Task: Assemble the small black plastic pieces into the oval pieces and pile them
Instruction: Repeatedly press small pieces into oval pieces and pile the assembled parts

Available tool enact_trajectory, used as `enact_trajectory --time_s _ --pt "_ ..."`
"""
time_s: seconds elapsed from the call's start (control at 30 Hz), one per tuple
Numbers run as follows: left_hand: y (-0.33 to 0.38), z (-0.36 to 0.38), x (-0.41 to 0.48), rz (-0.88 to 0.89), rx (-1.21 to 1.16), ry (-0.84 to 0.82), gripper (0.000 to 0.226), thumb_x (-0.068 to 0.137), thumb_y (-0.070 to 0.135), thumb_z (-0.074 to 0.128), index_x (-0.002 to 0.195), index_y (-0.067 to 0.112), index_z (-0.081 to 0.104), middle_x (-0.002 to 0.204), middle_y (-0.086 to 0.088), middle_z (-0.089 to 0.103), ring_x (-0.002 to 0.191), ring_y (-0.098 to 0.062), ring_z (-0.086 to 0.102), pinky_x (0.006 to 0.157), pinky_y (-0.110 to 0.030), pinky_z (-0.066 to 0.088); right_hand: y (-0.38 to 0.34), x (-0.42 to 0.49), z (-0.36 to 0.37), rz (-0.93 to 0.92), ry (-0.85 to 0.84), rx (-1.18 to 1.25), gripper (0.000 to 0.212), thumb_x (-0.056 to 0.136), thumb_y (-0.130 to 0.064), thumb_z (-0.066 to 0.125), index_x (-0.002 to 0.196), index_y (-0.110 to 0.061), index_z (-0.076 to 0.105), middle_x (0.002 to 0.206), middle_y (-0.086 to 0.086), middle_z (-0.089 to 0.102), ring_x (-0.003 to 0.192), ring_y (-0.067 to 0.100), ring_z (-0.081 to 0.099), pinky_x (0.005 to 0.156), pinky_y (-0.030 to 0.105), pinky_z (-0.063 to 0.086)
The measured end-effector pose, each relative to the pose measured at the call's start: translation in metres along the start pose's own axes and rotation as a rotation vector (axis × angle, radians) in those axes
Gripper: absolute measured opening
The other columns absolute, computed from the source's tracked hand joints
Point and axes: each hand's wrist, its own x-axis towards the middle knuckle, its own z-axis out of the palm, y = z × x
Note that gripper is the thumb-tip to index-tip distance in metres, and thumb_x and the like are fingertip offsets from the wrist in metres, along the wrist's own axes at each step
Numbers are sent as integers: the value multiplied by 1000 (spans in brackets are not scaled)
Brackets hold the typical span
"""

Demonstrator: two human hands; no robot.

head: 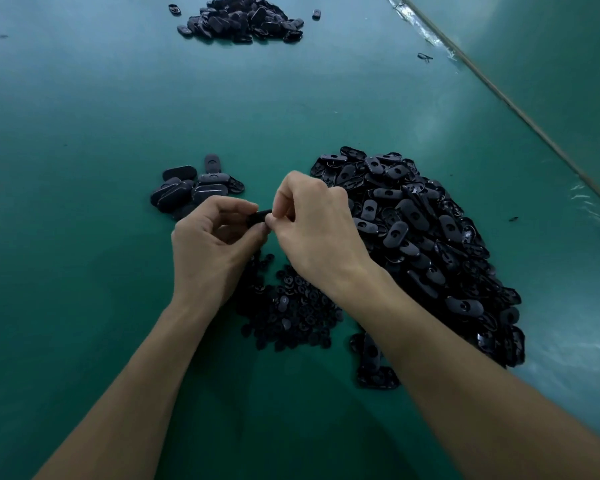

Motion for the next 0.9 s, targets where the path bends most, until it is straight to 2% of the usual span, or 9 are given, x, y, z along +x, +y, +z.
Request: enact_trajectory --time_s 0.13,0.27,0.37,0.47,0.53,0.63,0.77,0.9 --pt "-1 -3 0 35 62 23 29 80 6 83 89 28 66 86 8 73 76 -11 71 76 -24 59 -6 -2 -6 -44 -90 -11 19 92 -6 53 87 -24 56 93 9 61 84 29 59 71 43 55" --pt "-3 -5 2 67 80 37 31 81 3 80 87 27 63 85 6 71 75 -8 68 75 -25 58 -11 0 -13 -82 -197 -10 11 95 -13 59 93 -24 59 94 6 63 85 23 63 75 41 58" --pt "-4 -5 4 40 55 49 34 81 -2 78 86 26 61 83 5 71 73 -8 66 73 -26 57 -8 2 -13 -104 -180 12 7 94 -15 64 94 -21 64 91 0 66 85 17 64 78 39 57" --pt "-3 -4 4 -1 -70 20 33 83 -6 76 87 21 58 75 9 70 70 -7 64 69 -28 56 -2 5 -10 -85 -106 6 14 95 -16 64 108 -20 68 107 -1 68 99 15 63 90 36 53" --pt "-3 -5 4 -18 -136 -15 31 83 -7 75 90 19 58 75 9 71 71 -8 65 71 -32 58 3 8 -8 -51 -128 20 24 97 -18 63 120 -19 69 117 0 69 107 13 63 97 29 51" --pt "-4 -6 5 -27 -191 -32 27 80 1 76 92 19 59 77 7 72 74 -9 67 74 -34 60 9 12 -9 -41 -163 121 20 96 -14 65 113 -15 75 98 -4 75 90 4 68 85 13 51" --pt "-5 -5 4 -54 -260 -38 25 82 -2 76 93 17 63 77 2 74 71 -10 70 71 -25 60 18 16 -13 -43 -172 221 14 92 -12 70 105 -13 77 82 -7 74 72 0 70 68 12 52" --pt "-5 -5 3 -63 -305 -40 21 77 9 79 94 12 67 77 0 75 72 -12 72 71 -24 59 23 19 -17 -78 -170 210 11 89 -12 73 99 -15 78 73 -10 73 68 -2 70 71 13 55"
